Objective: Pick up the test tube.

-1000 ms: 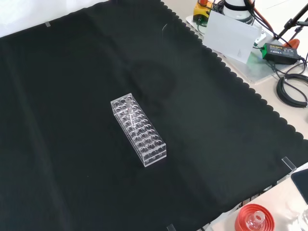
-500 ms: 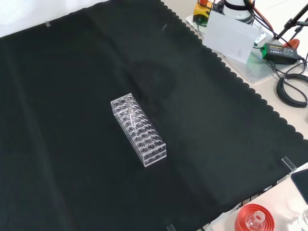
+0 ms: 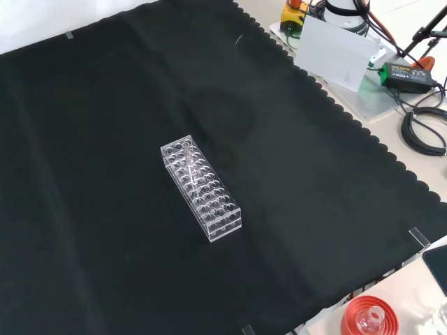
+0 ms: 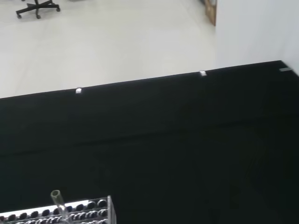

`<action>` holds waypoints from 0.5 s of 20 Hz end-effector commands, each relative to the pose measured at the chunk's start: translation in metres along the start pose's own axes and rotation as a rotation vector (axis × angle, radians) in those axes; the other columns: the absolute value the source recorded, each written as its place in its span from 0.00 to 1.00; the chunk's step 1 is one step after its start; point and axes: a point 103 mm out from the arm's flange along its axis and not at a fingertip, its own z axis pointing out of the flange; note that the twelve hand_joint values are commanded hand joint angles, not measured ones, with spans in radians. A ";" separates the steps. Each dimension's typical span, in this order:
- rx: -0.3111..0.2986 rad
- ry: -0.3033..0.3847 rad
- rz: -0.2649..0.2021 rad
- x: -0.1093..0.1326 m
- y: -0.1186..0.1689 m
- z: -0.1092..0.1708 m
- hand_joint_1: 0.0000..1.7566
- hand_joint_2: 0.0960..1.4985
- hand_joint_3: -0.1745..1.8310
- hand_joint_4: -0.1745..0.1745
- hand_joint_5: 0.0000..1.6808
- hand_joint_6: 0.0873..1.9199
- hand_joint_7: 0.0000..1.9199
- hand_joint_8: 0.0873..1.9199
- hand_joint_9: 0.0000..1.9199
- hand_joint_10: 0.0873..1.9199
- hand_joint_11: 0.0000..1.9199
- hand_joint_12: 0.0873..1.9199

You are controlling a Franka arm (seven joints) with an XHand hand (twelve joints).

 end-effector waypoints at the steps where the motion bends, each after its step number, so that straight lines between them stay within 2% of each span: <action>1: 0.047 0.068 -0.028 0.013 0.019 0.024 0.44 0.57 0.17 0.37 0.22 0.00 0.23 0.37 0.15 0.46 0.00 0.73; 6: 0.089 0.096 -0.056 0.024 0.033 0.048 0.48 0.55 0.19 0.40 0.27 0.05 0.29 0.34 0.19 0.44 0.00 0.74; 10: 0.121 0.091 -0.078 0.037 0.046 0.071 0.51 0.48 0.28 0.41 0.24 0.25 0.32 0.33 0.22 0.43 0.00 0.76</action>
